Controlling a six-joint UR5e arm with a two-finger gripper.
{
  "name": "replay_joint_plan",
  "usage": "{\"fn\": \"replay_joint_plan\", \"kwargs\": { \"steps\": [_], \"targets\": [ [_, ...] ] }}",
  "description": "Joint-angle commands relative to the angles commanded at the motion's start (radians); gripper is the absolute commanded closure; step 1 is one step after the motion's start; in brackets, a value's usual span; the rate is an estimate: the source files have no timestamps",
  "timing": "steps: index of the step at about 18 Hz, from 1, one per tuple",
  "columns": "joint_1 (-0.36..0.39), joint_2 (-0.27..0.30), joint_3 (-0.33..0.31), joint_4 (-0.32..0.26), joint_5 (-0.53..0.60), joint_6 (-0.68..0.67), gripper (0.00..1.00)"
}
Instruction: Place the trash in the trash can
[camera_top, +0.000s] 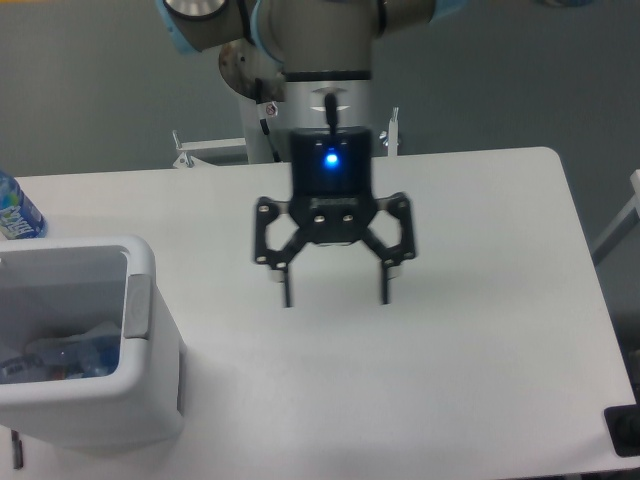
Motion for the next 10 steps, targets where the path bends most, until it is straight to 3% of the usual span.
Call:
{"fn": "replay_joint_plan", "kwargs": {
  "steps": [5, 10],
  "targets": [
    [0.011, 0.009, 0.011, -0.146, 0.094, 0.218, 0.0],
    [0.051, 0.028, 0.011, -0.165, 0.097, 0.257, 0.0]
  ]
}}
